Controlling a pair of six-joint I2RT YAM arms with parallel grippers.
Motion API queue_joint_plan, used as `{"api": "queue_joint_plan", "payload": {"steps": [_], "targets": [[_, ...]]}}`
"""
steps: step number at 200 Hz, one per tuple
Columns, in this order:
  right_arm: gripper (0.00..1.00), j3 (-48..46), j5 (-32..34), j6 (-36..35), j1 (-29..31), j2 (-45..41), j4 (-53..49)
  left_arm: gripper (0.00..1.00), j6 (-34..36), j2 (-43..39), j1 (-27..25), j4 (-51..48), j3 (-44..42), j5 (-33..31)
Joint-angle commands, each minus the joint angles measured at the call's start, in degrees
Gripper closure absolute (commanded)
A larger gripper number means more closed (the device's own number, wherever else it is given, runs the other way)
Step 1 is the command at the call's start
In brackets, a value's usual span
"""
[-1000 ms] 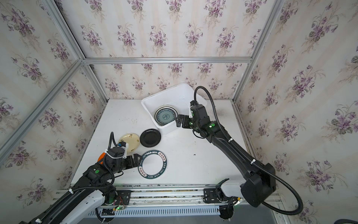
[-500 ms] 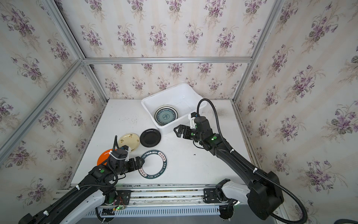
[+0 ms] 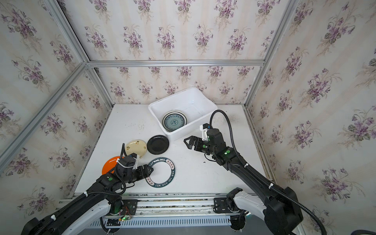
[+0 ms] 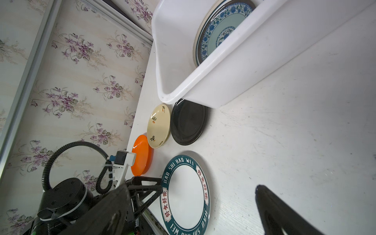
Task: Place the plates into the plastic bin on the countertop
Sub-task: 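Withdraw the right gripper from the bin while the left gripper moves over the green-rimmed plate, then close the left gripper on the green-rimmed plate's edge nearest the robot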
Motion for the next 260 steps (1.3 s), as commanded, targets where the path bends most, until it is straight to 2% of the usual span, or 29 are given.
{"api": "queue_joint_plan", "payload": {"steps": [1,27,54,97,115,128,132,164,193,214,260], "targets": [[0.01,-0.6,0.4,0.5,0.0,-0.6,2.6,0.19,-1.2,0.1,0.0,3.1,-1.0,1.2],[0.01,-0.8,0.0,1.2,0.1,0.0,2.5,0.3,-2.4,-0.1,0.0,5.3,-2.5,1.5],[0.01,-1.0,0.9,1.7,0.1,0.7,1.9,0.35,-3.2,1.1,0.0,7.6,-3.5,2.3],[0.0,-0.1,2.1,0.3,0.1,0.6,-0.8,0.37,-3.0,5.3,0.0,9.2,-3.6,2.3],[0.0,-0.4,2.2,0.2,0.1,0.6,-1.3,0.44,-3.2,6.8,0.0,10.6,-3.6,2.8],[0.0,-0.8,2.2,0.3,0.1,0.7,-1.4,0.44,-3.4,7.6,0.0,11.3,-3.6,3.1],[0.0,-1.0,2.3,0.4,0.1,0.8,-1.4,0.48,-3.4,7.8,0.0,11.5,-3.6,3.1],[0.0,-2.6,2.3,1.4,0.1,0.9,-0.4,0.51,-2.6,9.4,0.0,12.1,-3.4,3.2],[0.0,-3.2,3.2,1.6,0.1,0.9,-0.9,0.61,-1.4,11.1,0.0,12.2,-2.4,3.5],[0.0,-3.3,3.6,1.3,0.1,0.8,-1.2,0.62,-0.8,12.3,0.0,12.6,-1.6,3.7],[0.0,-3.3,4.1,0.9,0.1,0.9,-1.7,0.76,0.6,15.0,0.0,13.2,-0.9,3.8]]}}
